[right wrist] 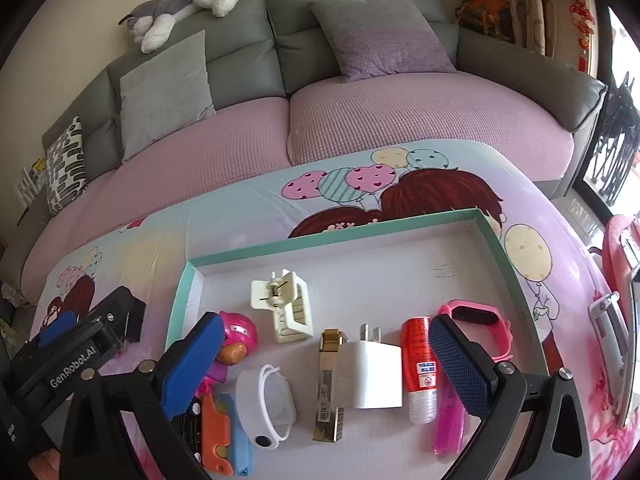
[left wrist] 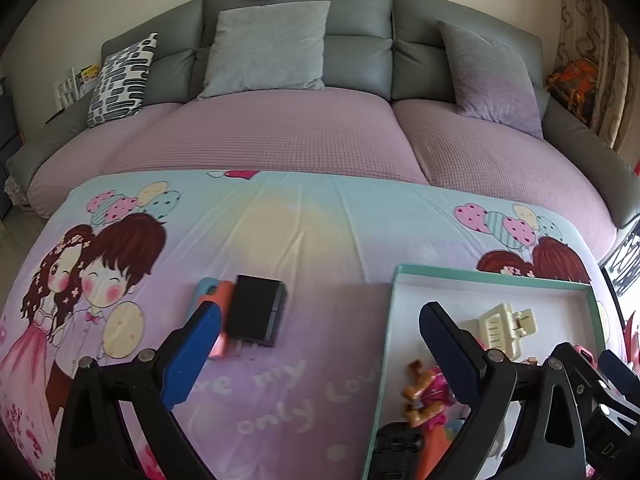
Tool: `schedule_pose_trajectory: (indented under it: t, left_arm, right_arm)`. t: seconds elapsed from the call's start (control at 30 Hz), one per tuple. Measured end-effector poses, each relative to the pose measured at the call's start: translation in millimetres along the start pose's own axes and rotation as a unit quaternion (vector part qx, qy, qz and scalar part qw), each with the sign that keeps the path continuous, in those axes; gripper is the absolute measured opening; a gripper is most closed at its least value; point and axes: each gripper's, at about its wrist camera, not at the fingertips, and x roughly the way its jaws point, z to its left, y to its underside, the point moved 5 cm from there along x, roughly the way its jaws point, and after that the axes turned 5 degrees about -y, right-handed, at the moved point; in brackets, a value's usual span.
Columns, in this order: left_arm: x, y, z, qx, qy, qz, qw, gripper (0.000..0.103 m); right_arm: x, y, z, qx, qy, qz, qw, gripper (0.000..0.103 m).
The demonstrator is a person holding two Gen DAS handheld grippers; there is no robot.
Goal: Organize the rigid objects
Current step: 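Withdraw both tools from the tray toward the orange toy and black adapter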
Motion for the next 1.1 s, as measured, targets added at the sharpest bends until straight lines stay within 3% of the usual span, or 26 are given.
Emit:
schedule_pose_trajectory:
  t: [0.37,0.73,1.1]
  left_arm:
    - [7,4,59,-0.029,-0.028,0.012,0.9991,0.099]
    - [22,18,127,-0.083,-0.040,0.038,0.9950,0.099]
    - [66,33,128,-0.080,-0.019,0.076,0.9937,0.099]
  right_arm:
    - [11,8,49,-0.054,0.002,0.011,0.998,0.103]
    - [26,21,106,-0.097,-0.030,0.018,0.995,0.103]
    - [42,29,123,-0.110,-0.024,0.029,0.993,0.103]
